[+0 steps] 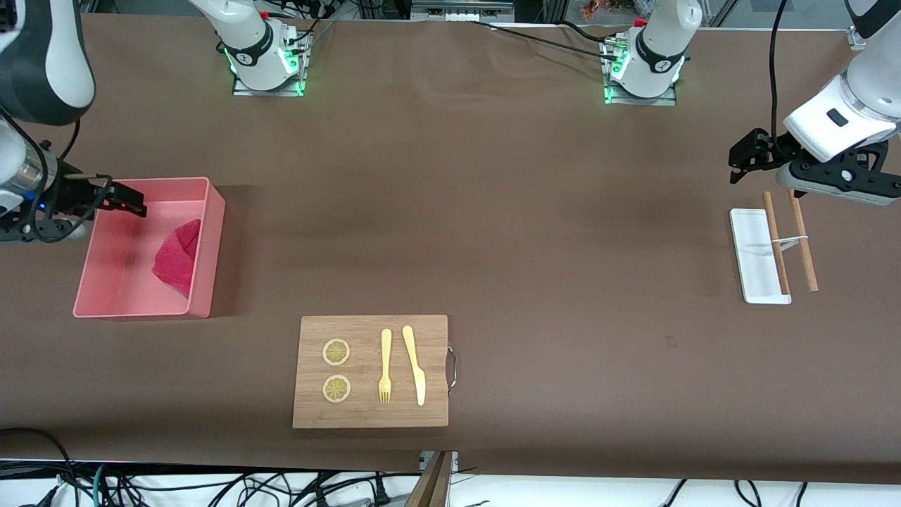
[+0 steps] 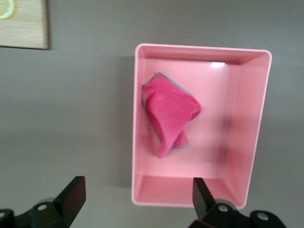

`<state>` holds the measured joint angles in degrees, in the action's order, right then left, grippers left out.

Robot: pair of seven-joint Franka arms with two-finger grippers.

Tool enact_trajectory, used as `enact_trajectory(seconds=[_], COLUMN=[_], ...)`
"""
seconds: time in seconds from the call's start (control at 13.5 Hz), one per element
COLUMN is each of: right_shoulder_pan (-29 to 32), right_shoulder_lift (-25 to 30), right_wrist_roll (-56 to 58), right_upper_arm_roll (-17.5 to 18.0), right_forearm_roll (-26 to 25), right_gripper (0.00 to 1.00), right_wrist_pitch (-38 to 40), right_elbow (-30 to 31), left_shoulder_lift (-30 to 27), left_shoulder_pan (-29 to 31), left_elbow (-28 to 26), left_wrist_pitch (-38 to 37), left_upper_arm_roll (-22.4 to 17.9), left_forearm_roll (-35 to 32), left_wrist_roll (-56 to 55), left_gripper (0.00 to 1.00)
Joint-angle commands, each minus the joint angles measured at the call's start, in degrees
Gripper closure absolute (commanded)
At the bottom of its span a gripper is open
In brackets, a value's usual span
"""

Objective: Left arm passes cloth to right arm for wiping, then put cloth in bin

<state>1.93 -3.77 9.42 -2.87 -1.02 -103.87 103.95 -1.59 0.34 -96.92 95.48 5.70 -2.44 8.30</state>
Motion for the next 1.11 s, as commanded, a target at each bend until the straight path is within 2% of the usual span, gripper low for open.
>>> enact_trajectory(seconds=[0.0,0.15,0.3,0.44,0.67,1.04], right_shoulder_pan=[0.3,0.3,0.4,0.3,-0.1,-0.1], right_shoulder_lift=[1.5,1.6,2.0,1.7,-0.7,-1.4], right_wrist_roll=[-0.9,-1.1,-1.0,-0.9,-0.9,-0.4], right_upper_arm_roll=[1.8,2.4,2.4,2.3,2.4,2.5], right_forearm_roll=[0.1,2.8,4.4,4.3,3.7,2.7], right_gripper=[0.00,0.00,0.00,0.00,0.00,0.00], right_wrist_pitch=[6.9,12.1,13.3,13.3,16.3,16.4], right_elbow=[-5.1,-8.9,-9.6,-9.9,-14.4,-15.4], left_shoulder_lift=[0.4,0.5,0.5,0.5,0.5,0.5], left_shoulder_pan=[-0.2,-0.2,-0.2,-0.2,-0.2,-0.2], left_elbow=[1.5,1.6,1.6,1.5,1.5,1.5], left_wrist_pitch=[-1.4,-1.4,-1.4,-1.4,-1.4,-1.4], left_upper_arm_roll=[-0.1,-0.1,-0.1,-0.1,-0.1,-0.1], left_forearm_roll=[0.6,0.6,0.6,0.6,0.6,0.6], left_wrist_roll=[0.7,0.7,0.7,0.7,0.7,0.7], left_gripper=[0.00,0.00,0.00,0.00,0.00,0.00])
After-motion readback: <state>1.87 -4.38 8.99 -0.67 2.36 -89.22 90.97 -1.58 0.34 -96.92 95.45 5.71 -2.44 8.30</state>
